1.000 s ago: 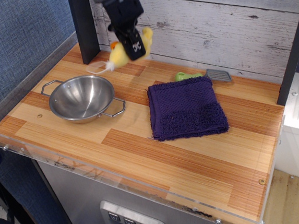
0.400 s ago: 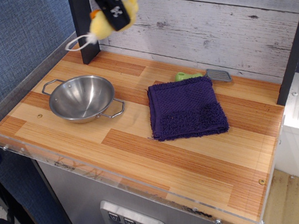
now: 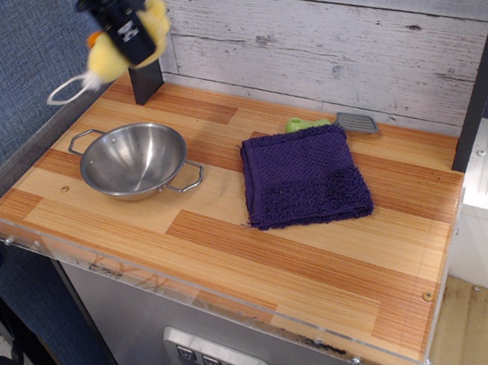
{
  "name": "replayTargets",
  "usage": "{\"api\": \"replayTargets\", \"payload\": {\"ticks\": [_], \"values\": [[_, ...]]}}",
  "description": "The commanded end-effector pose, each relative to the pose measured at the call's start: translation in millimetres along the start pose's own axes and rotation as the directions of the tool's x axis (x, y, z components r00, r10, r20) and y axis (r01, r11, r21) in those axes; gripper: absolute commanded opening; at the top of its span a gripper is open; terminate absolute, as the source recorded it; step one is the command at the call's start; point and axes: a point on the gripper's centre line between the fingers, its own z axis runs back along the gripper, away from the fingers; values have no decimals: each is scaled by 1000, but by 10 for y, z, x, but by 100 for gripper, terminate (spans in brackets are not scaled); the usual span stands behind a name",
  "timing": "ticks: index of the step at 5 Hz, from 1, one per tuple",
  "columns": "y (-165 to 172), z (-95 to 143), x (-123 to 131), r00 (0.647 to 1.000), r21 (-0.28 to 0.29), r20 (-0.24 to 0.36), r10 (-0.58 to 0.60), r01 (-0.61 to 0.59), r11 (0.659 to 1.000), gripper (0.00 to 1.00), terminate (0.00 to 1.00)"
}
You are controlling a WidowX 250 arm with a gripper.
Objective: Place the yellow object inside the pot
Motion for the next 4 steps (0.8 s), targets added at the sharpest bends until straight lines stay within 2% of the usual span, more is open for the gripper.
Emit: {"api": "replayTargets", "payload": {"ticks": [1,2,4], "values": [[-30,-82,-285,997,27,-71,-6,8,1000,0,0],[-30,-206,-454,994,12,-108,-7,8,1000,0,0],[-112,-495,-583,984,-44,-178,-21,13,999,0,0]]}}
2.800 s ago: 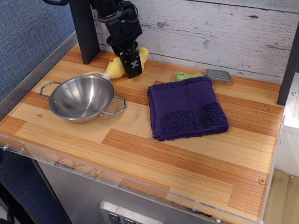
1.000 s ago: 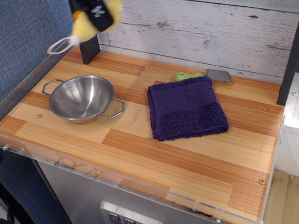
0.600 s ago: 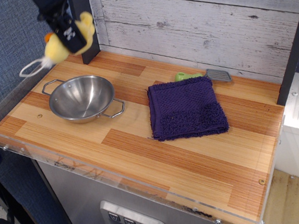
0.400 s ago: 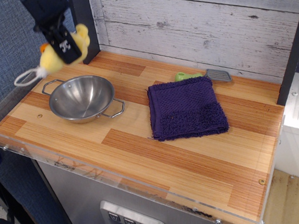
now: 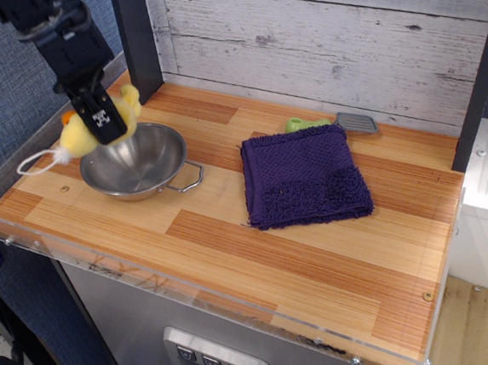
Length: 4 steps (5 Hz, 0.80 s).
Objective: Place the yellow object inside the pot
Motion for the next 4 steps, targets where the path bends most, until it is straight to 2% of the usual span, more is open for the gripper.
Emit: {"api": "replayTargets", "payload": {"ticks": [1,2,3,4], "values": [[-125,-208,41,999,-21,-40,-36,35,999,0,0],[-148,-336,131,998,-23,-36,-58,57,998,0,0],[-134,-317,200,997,-6,-55,-45,44,999,100,0],[-107,-292,201,998,19,-58,-25,26,999,100,0]]}}
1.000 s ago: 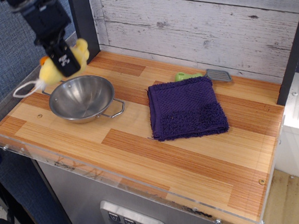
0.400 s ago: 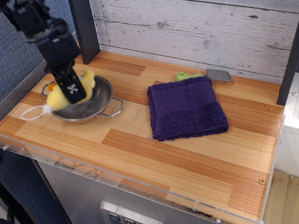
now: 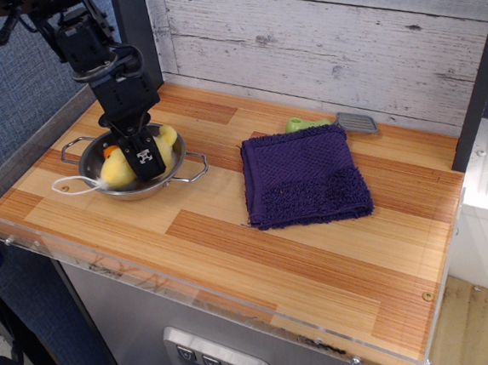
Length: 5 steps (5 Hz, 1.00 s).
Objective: Place the yellow object inside the pot
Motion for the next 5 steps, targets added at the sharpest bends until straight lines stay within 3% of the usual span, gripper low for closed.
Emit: {"api": "replayTargets", "payload": {"ticks": [1,2,5], "values": [[0,175,39,1000,66,14,14,-15,998,100,0],[-8,239,66,1000,79,20,3,-5,997,100,0],[-204,1081,492,975,166,169,-144,116,979,100,0]]}}
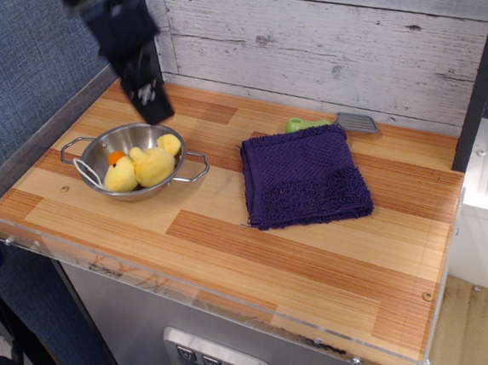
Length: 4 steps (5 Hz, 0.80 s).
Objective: Place the yellow object inside the pot
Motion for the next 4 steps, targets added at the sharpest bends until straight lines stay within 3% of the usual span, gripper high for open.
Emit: {"api": "replayTargets", "payload": {"ticks": [1,4], "values": [[-141,556,261,992,68,56,-113,109,992,100,0],[-181,642,297,987,66,71,-141,136,988,100,0]]}}
